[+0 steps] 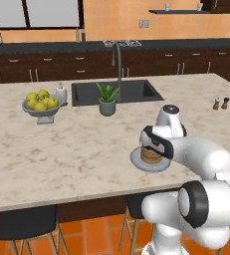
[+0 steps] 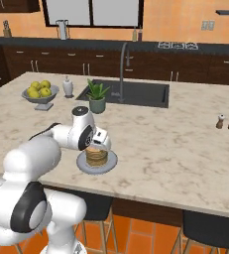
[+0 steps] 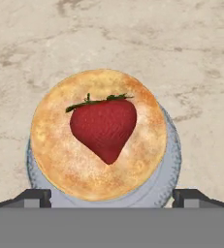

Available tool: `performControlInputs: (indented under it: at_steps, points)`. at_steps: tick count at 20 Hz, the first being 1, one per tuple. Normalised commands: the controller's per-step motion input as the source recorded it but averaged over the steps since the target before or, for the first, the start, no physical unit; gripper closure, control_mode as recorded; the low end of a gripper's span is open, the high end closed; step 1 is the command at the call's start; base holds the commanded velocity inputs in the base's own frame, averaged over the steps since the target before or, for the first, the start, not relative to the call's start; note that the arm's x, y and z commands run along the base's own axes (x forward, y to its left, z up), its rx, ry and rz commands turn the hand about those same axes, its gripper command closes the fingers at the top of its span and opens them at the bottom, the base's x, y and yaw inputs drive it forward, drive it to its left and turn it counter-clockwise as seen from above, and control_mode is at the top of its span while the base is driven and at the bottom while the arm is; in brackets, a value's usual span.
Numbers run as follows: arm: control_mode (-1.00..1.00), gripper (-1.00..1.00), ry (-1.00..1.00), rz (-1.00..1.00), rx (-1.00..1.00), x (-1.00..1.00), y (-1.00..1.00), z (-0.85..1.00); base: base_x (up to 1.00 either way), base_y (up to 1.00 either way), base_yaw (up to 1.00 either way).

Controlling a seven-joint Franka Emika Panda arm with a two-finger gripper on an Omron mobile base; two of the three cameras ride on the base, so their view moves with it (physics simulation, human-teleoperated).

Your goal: Take the strawberry from the fridge and place it on top of the pancake, located on the dining counter.

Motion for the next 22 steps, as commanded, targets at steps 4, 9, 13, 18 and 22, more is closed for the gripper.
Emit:
performControlInputs:
  at_steps: [4,9,13,18,22]
  points:
    - [-1.00,-1.00,-0.10,0.00,0.00,-0.40,0.06,0.15,0.00,0.00,0.00]
    - [-1.00,-1.00,-0.19,0.00,0.00,-0.72,0.00,0.52,0.00,0.00,0.00]
    - [-1.00,-1.00,-0.23,0.00,0.00,-0.76,0.00,1.00,0.00,0.00,0.00]
    - [-1.00,-1.00,-0.18,0.00,0.00,-0.66,0.00,1.00,0.00,0.00,0.00]
    - [-1.00,-1.00,-0.15,0.00,-0.01,-0.56,0.00,1.00,0.00,0.00,0.00]
